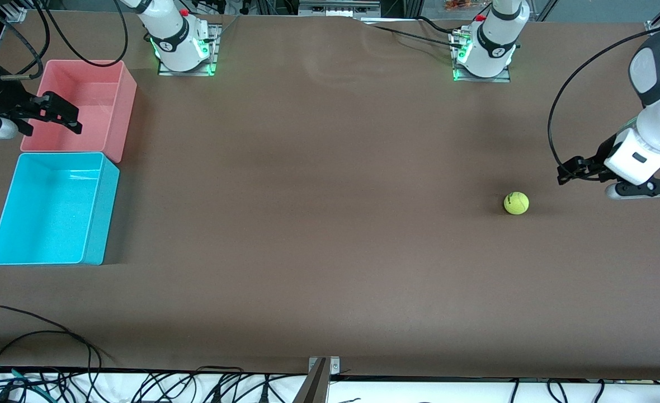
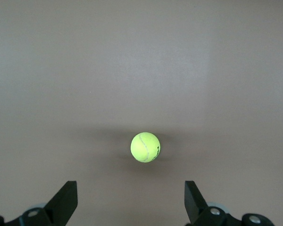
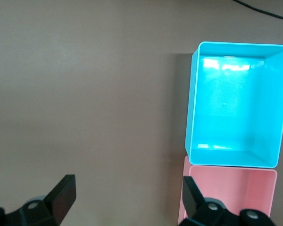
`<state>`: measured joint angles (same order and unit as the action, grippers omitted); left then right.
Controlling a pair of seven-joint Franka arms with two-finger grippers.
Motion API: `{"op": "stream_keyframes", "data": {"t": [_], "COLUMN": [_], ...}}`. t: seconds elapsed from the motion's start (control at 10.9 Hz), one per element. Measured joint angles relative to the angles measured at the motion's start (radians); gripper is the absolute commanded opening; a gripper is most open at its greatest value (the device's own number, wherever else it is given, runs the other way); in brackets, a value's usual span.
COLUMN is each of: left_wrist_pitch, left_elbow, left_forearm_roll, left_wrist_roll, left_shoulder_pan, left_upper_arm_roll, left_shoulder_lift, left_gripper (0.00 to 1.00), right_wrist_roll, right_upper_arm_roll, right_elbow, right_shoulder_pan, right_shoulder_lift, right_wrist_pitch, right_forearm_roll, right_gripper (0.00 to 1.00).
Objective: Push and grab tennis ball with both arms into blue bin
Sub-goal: 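Move the left gripper down behind the tennis ball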
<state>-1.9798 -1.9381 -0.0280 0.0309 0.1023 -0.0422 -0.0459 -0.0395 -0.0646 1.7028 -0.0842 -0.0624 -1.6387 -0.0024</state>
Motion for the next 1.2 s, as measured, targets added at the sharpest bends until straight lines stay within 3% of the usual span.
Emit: {"op": "stream_keyframes", "data": {"t": [0.18,0.64,0.74,0.92,1.01,1.2], "left_wrist_pitch": [-0.057,-0.289,-0.329,-0.363,-0.366,-0.367], "left_elbow": [-0.028,-0.199,-0.233,-0.273,-0.282,-0.289], "left_forearm_roll": [-0.001,-0.001,-0.002,-0.002,-0.005,-0.012], "left_wrist_roll": [0.000,0.000,-0.003,-0.015,-0.062,-0.280], "left_shoulder_pan": [0.000,0.001,0.001,0.002,0.002,0.008], "left_upper_arm_roll": [0.000,0.001,0.001,0.001,0.002,0.005], "left_shoulder_lift": [-0.010,-0.019,-0.020,-0.027,-0.028,-0.029], "left_gripper": [1.00,1.00,0.96,0.49,0.32,0.29], "right_wrist_roll": [0.000,0.000,0.000,0.000,0.000,0.000], "right_upper_arm_roll": [0.000,0.000,0.000,0.000,0.000,0.001], "right_elbow": [0.000,0.000,0.000,0.000,0.000,0.000], "right_shoulder_pan": [0.000,0.000,0.000,-0.001,-0.001,-0.001], "right_shoulder_lift": [0.000,0.000,0.000,0.000,0.000,0.000], "right_wrist_pitch": [0.000,0.000,0.000,0.000,0.000,0.000], "right_forearm_roll": [0.000,0.000,0.000,0.000,0.000,0.000], "right_gripper": [1.00,1.00,1.00,1.00,1.00,1.00]}}
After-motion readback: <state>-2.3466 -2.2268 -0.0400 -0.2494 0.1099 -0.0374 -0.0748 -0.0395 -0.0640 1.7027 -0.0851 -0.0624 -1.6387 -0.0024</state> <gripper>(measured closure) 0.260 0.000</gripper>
